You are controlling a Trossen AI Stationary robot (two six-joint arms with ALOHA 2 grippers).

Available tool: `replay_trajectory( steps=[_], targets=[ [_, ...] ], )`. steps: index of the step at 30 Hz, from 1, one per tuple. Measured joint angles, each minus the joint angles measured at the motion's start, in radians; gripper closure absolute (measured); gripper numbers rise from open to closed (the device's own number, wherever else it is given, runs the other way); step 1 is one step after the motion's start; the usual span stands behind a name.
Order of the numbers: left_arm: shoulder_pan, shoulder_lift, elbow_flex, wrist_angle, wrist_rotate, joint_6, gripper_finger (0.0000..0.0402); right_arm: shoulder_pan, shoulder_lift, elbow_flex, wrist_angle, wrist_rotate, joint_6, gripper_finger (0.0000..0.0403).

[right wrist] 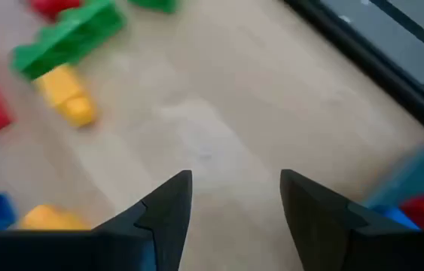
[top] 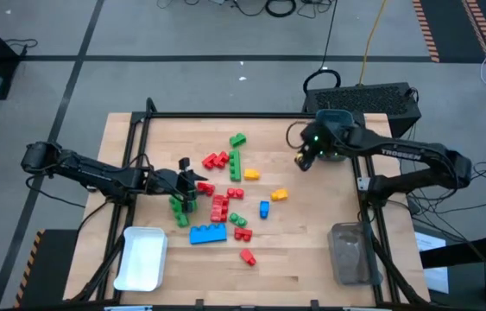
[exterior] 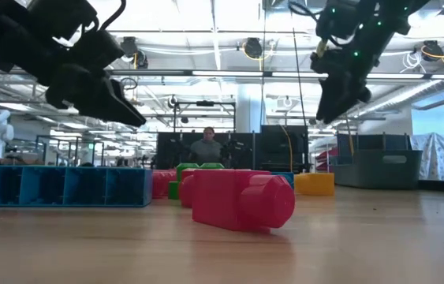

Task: Sort blocks by size
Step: Put the one stud yellow game piece into the blue bin

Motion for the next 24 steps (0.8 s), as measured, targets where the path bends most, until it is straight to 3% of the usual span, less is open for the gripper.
replay_trajectory(
  steps=[6, 12, 24],
  targets=[
    [0.000, 0.000, 0.000, 0.015, 0.000, 0.000, 0.0235, 0.139, 0.022, 0.000, 0.063, -0.017, -0.084, 0.0214],
    [0.000, 0.000, 0.000, 0.014, 0.000, -0.021, 0.0235, 0.256, 0.074, 0.000, 0.104, -0.067, -0.305, 0.0214],
    [0.000, 0.000, 0.000, 0.013, 0.000, -0.027, 0.0235, 0.333, 0.287, 0.000, 0.194, -0.122, -0.398, 0.0212]
  ],
)
